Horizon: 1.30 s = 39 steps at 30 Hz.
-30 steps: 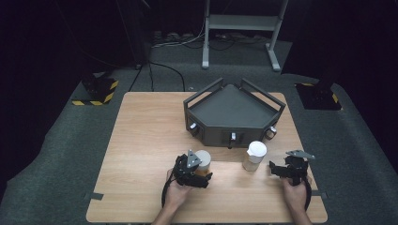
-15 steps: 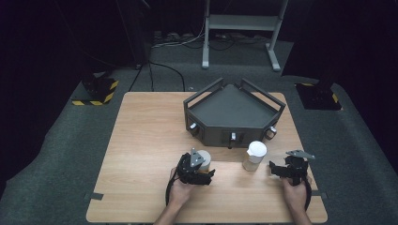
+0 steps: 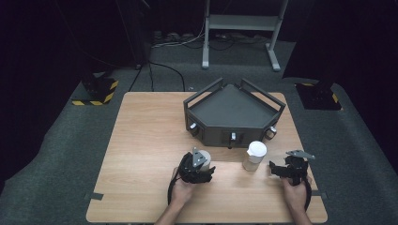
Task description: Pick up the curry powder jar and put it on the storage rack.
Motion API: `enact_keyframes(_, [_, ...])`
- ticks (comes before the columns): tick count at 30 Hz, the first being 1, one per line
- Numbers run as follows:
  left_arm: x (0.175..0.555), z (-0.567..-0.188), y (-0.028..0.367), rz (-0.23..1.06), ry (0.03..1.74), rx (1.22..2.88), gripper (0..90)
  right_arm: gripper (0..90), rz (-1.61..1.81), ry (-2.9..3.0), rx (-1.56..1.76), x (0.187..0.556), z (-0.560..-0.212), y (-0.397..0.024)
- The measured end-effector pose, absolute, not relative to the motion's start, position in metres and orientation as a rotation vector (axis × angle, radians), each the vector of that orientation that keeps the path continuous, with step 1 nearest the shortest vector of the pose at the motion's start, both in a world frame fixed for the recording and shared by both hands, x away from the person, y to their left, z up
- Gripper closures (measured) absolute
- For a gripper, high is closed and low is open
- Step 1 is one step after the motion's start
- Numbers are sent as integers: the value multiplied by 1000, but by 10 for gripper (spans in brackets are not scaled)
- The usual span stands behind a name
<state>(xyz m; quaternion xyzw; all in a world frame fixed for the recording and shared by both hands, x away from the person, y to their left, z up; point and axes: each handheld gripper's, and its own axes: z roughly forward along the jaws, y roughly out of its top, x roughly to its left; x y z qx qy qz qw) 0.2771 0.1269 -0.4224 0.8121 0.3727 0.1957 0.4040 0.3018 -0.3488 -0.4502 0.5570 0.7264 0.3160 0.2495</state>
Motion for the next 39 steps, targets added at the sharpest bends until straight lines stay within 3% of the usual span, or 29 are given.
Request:
enact_keyframes(19, [283, -415, 132, 454, 926, 2058, 324, 59, 862, 1978, 1517, 302, -450, -349])
enact_keyframes(39, [301, -368, 137, 400, 863, 2095, 326, 59, 857, 1978, 1515, 302, -450, -348])
